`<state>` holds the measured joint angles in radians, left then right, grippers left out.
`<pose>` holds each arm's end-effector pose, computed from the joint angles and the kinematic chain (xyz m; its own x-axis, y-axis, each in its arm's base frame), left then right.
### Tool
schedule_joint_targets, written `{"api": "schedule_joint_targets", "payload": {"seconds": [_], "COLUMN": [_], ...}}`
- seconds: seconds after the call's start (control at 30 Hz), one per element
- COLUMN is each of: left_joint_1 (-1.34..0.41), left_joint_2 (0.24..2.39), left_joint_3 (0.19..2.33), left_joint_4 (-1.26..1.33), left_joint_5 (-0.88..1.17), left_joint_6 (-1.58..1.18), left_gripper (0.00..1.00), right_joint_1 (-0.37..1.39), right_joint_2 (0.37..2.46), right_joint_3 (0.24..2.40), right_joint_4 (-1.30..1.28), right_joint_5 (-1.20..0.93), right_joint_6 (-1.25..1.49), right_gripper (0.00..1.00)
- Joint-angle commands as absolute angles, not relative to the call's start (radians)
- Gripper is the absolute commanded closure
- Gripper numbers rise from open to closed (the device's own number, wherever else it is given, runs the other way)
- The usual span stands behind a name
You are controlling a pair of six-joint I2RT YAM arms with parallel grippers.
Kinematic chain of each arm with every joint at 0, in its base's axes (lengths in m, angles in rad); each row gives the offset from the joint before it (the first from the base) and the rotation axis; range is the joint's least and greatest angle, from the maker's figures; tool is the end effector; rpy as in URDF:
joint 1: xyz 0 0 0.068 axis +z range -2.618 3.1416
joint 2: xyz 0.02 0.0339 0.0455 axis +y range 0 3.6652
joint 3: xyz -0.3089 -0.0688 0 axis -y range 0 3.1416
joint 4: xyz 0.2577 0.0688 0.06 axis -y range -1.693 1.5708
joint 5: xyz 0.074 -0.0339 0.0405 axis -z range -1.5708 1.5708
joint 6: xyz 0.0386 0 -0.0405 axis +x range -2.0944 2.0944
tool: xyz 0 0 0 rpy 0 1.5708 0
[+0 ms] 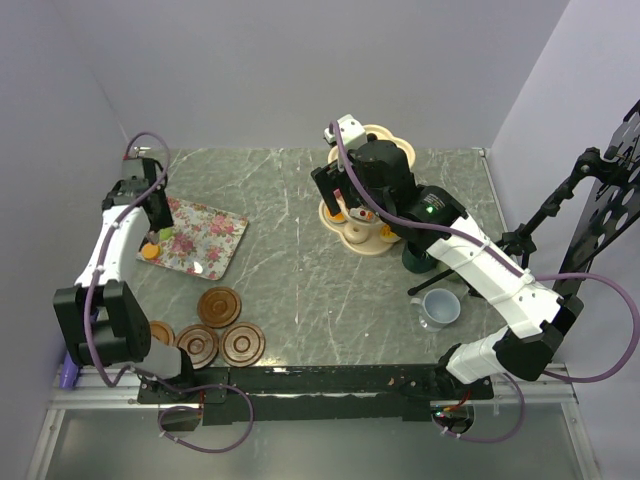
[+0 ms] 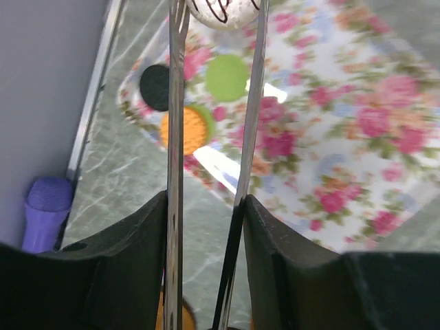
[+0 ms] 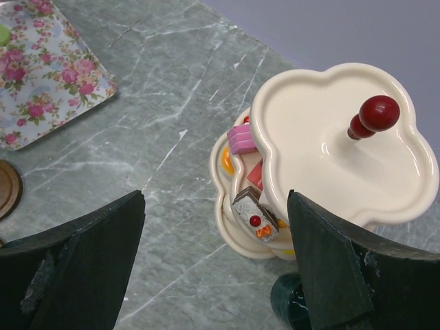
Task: Serve the afternoon tea
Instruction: Pick up the desert from the tray, then place the desert on the desert table.
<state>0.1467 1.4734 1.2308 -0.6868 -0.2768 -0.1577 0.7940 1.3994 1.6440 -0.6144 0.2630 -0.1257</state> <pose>0.3160 0.0574 0.3282 -0.7353 -0.2614 -0.6253 -0.4231 0.8978 0.1223 0.2221 0.2116 0.4983 -0.1863 -0.3623 -0.9133 -0.5464 0.8107 -0.2101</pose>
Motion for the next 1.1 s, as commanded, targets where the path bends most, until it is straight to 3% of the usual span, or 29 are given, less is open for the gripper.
{"api": "schedule_joint_targets", "payload": {"seconds": [0.0,0.2,0.37,1.07], "left_joint_1": [-0.021,-0.360,-0.517,-0.813], "left_joint_2": [1.376,1.356,1.373,1.588], "left_joint_3": [1.250,1.209,1.170,1.305], "left_joint_4": [-0.629,-0.542,-0.419,-0.397], "left_joint_5": [-0.324,-0.331,-0.259,-0.175], "left_joint_6": [-0.239,-0.331,-0.331,-0.328], "left_gripper": [0.57,0.57,0.56,0.57], "right_joint_1": [0.798,0.799,0.799,0.799], "right_joint_2": [1.404,1.407,1.407,1.397], "right_joint_3": [1.689,1.692,1.695,1.692], "right_joint_4": [-0.591,-0.594,-0.600,-0.597], "right_joint_5": [0.288,0.275,0.261,0.258], "right_joint_6": [-0.140,-0.129,-0.115,-0.112], "right_gripper": [0.10,0.10,0.10,0.10]}}
